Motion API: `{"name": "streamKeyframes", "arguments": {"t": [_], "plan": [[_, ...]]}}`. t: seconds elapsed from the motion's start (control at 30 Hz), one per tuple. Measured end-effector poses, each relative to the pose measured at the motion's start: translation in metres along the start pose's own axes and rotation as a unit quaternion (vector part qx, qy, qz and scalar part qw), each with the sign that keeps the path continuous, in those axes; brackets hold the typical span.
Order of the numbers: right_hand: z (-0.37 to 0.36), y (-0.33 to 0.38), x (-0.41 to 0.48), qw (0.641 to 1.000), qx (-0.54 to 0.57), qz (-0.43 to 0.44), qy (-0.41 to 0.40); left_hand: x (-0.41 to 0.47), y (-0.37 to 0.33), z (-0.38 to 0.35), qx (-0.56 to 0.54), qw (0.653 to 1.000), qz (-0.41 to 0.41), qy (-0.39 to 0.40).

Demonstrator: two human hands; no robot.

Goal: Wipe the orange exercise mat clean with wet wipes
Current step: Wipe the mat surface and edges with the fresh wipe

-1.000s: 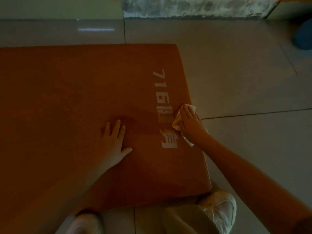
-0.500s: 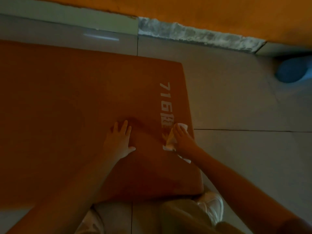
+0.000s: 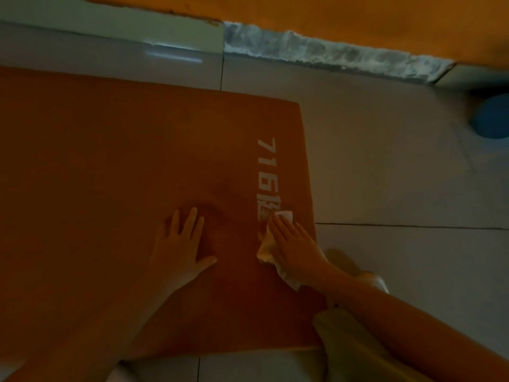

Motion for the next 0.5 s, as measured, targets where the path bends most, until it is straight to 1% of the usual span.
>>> {"name": "streamKeyframes", "arguments": {"t": [0.07,0.1,0.23,0.33,0.4,0.5], "plan": [[0.0,-0.004,0.012,0.999,0.013,0.005,-0.038,0.003,0.002,-0.004,0.009,1.0,0.003,0.0],[0.001,-0.007,0.019,0.999,0.024,0.004,-0.044,0.004,0.001,-0.005,0.003,1.0,0.011,0.006],[0.011,-0.022,0.046,0.998,0.035,-0.004,-0.047,0.01,-0.011,-0.003,-0.044,0.997,0.058,-0.021],[0.024,-0.035,0.067,0.997,0.007,-0.006,-0.073,0.02,-0.023,0.005,-0.065,0.991,0.113,-0.02],[0.03,-0.047,0.082,0.997,-0.005,-0.016,-0.073,0.032,-0.027,0.01,-0.07,0.987,0.143,-0.027],[0.041,-0.063,0.105,0.997,-0.008,-0.024,-0.068,0.053,-0.027,0.025,-0.083,0.984,0.15,-0.044]]}}
Point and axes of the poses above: each hand's wrist, its own x-axis towards the middle knuckle, its own z-axis out of the back of the hand, y = z × x, the point moved 5 cm from there along x, towards the middle knuckle, and after that the axes turned 4 degrees about -z, right-handed, at the moved point
